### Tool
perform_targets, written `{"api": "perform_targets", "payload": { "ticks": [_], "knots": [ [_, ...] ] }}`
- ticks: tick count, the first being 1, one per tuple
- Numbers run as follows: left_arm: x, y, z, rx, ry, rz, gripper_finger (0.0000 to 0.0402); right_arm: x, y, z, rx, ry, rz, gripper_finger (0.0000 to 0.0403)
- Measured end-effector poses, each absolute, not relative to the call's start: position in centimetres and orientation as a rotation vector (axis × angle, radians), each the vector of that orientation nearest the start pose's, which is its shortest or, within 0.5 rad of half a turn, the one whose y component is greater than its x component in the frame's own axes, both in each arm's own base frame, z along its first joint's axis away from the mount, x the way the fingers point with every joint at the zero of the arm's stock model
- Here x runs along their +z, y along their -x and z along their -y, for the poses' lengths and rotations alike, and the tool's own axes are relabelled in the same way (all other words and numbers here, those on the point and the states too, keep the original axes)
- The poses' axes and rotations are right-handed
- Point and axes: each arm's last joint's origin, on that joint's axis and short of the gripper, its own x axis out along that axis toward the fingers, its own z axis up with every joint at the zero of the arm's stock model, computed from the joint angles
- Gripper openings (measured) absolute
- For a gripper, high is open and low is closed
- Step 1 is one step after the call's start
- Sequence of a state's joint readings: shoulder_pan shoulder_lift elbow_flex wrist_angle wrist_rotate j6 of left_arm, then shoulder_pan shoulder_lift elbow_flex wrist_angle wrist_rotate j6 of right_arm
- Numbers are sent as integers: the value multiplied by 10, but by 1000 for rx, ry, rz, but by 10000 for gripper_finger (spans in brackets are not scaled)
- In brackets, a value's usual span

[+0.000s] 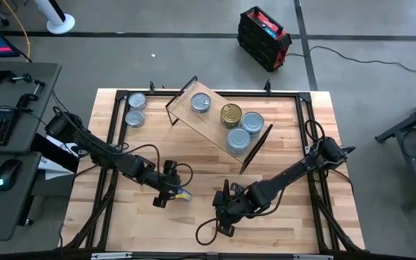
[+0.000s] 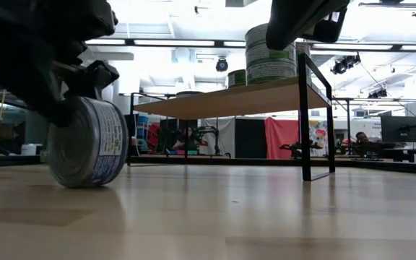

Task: Stack canned seafood by type on shelf
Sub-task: Stack the blue tuna can on top of the other blue tuna can on the shelf

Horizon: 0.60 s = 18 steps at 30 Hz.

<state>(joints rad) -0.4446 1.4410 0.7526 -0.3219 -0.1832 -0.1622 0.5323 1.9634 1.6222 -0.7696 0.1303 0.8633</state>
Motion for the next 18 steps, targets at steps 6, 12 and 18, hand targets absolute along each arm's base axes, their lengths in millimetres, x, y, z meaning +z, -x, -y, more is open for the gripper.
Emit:
{"api": "perform_targets", "payload": {
  "ticks": [6,12,18],
  "knots": [
    [180,-248,112,-163,-135,-887,123,236,-359,-208,-115,-409,-1113,0],
    [223,-245,98,-23,-199,-855,117,239,-355,-211,-108,-411,-1113,0],
    [333,-207,53,289,-396,-538,117,258,-331,-224,-144,-434,-1087,0]
  ]
}}
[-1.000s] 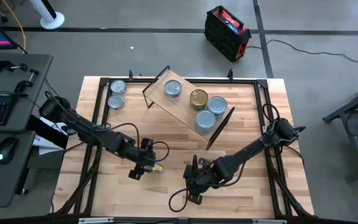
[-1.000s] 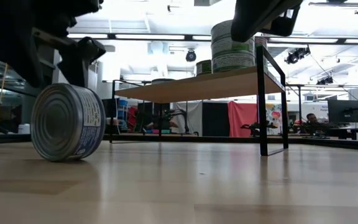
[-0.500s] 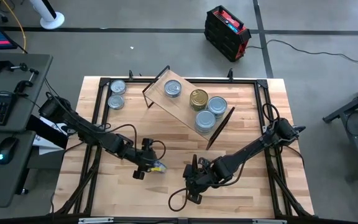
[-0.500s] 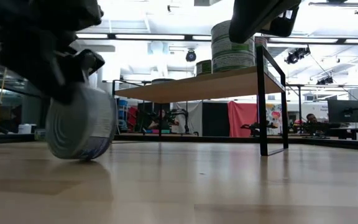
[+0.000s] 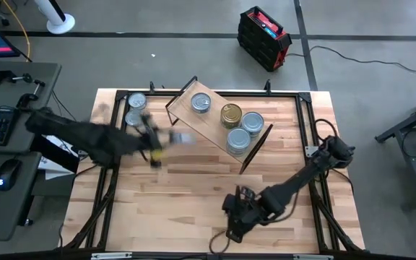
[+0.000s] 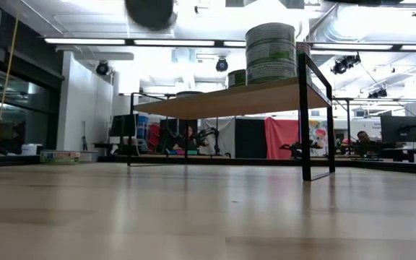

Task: Stack canned seafood by type on shelf
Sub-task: Stack the blue tuna can on top of the other blue tuna can on the shelf

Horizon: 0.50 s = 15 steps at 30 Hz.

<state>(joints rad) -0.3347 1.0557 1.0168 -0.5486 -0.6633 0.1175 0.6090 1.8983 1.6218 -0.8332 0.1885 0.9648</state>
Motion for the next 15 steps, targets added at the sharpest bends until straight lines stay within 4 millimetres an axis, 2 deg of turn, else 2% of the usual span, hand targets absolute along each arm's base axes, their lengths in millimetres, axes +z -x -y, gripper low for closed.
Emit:
{"api": "perform_targets", "payload": {
  "ticks": [2,5,8,12,15],
  "knots": [
    [360,-196,33,437,-469,-419,117,263,-323,-229,-181,-440,-1060,0],
    [374,-197,1,559,-602,-391,117,265,-314,-233,-237,-445,-1045,0],
    [357,-218,-29,506,-750,-542,117,263,-310,-233,-281,-450,-1062,0],
    [317,-252,-65,442,-952,-826,117,263,-309,-232,-311,-471,-1067,0],
    [304,-272,-80,467,-1016,-864,117,262,-309,-233,-328,-500,-1063,0]
  ]
}}
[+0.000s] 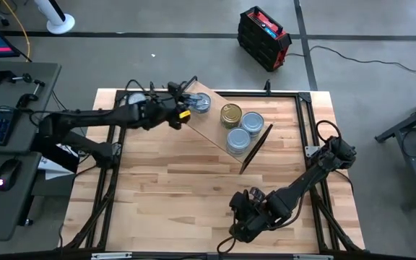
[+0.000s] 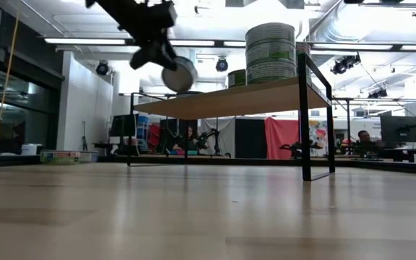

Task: Stack canned seafood by type on shelf
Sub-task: Stack the blue tuna can on top of the other blue tuna can on the shelf

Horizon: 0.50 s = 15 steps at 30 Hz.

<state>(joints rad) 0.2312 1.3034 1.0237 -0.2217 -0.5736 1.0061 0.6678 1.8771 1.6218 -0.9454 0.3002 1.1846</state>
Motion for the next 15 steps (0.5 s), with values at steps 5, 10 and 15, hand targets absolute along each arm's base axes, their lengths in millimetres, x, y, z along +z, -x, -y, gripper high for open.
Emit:
{"api": "perform_targets", "payload": {
  "ticks": [5,10,15],
  "knots": [
    [303,-288,-85,486,-1034,-765,123,263,-309,-233,-353,-549,-1054,0],
    [302,-286,-91,453,-1013,-763,170,263,-308,-235,-351,-552,-1052,0],
    [291,-289,-98,447,-963,-799,192,263,-308,-235,-351,-552,-1053,0]
  ]
}}
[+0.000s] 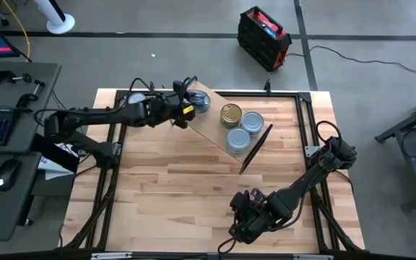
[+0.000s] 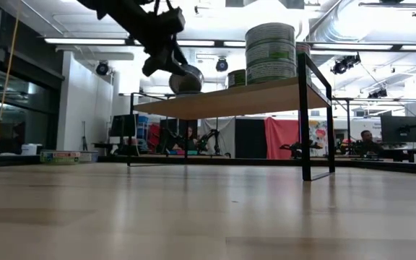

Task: Stack canned seafood by type on shelf
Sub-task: Stack the blue tuna can on top of the other blue tuna can on the shelf

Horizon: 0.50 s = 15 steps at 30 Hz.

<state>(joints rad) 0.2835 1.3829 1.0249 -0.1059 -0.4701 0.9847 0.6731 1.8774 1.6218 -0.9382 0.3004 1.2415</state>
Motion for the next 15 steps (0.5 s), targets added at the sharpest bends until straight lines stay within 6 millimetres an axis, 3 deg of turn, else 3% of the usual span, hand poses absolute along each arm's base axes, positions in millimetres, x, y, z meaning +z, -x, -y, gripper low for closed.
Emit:
{"api": "perform_targets", "payload": {
  "ticks": [5,15],
  "knots": [
    [282,-294,-99,423,-960,-837,196,263,-308,-235,-355,-560,-1052,0],
    [286,-297,-86,389,-895,-789,197,262,-308,-234,-361,-556,-1056,0]
  ]
}}
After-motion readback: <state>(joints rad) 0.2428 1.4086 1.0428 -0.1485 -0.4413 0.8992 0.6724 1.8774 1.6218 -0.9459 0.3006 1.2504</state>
